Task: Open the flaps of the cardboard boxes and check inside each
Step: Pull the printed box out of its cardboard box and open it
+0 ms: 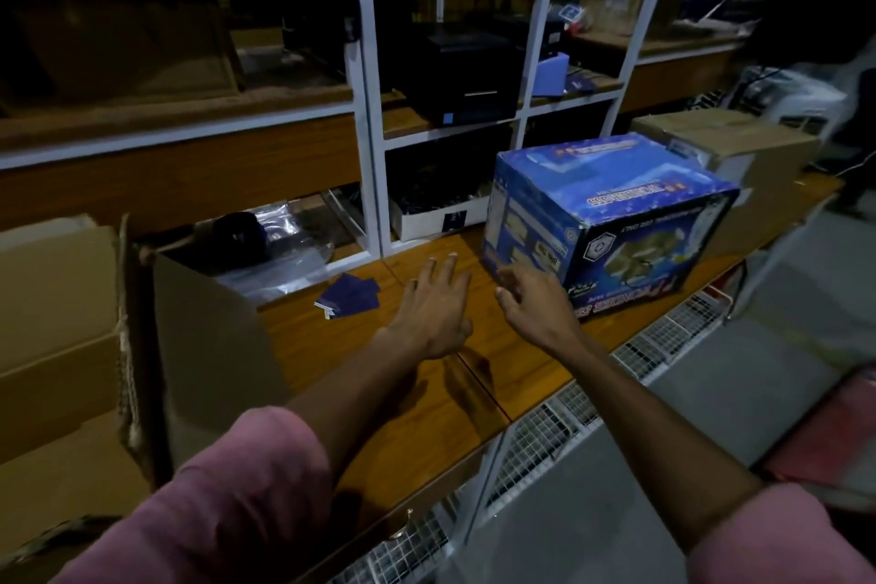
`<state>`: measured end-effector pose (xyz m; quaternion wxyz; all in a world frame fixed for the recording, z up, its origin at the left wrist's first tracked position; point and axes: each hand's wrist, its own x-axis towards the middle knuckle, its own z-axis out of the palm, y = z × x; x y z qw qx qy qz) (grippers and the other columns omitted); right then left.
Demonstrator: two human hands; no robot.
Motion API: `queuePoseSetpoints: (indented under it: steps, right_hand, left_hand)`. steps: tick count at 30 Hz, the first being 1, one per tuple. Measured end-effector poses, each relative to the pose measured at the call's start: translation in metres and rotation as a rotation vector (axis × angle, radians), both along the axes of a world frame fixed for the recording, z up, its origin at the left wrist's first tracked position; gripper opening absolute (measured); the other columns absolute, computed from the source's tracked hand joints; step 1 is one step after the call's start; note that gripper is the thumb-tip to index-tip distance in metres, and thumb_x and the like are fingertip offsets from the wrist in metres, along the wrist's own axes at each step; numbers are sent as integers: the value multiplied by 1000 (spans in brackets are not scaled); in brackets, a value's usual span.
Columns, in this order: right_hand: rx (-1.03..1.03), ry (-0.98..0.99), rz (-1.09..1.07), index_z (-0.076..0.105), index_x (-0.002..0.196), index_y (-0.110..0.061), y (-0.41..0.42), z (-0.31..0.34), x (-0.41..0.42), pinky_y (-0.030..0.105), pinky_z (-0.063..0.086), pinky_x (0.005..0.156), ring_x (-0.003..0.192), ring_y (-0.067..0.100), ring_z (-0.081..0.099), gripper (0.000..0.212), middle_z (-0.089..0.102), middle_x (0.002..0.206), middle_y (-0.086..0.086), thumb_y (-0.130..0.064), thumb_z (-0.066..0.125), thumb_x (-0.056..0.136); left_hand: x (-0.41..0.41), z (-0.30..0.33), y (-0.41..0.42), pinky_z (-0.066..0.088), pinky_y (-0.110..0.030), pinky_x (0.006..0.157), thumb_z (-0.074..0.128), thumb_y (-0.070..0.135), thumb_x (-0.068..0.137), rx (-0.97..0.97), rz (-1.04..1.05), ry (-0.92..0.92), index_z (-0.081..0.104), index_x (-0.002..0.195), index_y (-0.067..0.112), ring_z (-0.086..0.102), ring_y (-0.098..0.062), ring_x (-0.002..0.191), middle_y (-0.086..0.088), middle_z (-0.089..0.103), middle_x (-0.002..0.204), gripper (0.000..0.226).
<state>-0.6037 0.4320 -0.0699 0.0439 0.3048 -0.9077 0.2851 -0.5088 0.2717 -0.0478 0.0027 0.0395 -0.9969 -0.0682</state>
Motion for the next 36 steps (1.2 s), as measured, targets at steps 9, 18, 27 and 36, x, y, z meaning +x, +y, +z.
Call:
queuePoseSetpoints:
  steps: [9,18,27,36]
  right_hand:
    - [51,59,-124,56,130,-13,18,-1,-51,48,47,97,119,29,50,39,57,128,12,-32,57,95]
    - [194,160,-280,25,152,-15,35,7,-131,66,25,111,150,37,4,68,10,165,8,-39,55,96]
    - [375,150,-258,23,152,-14,17,-7,-143,68,25,110,148,35,15,75,23,160,9,-57,44,95]
    - [364,282,-160,34,152,-17,14,-20,-90,64,22,114,147,32,26,69,36,156,3,-48,47,92]
  left_hand:
    - [-47,2,19,18,-61,122,60,36,97,4,-56,-32,14,160,15,0,-41,154,-12,-1,169,80]
    - [-113,-13,54,18,-60,121,58,37,97,28,-86,-80,15,159,13,1,-40,153,-13,3,168,80]
    - [-139,-28,46,12,-59,124,62,34,95,104,-26,-41,5,161,13,-8,-36,155,-10,-5,170,91]
    - [-156,-24,46,4,-56,125,59,37,99,44,-96,102,-10,161,15,-17,-32,154,-1,-15,169,95]
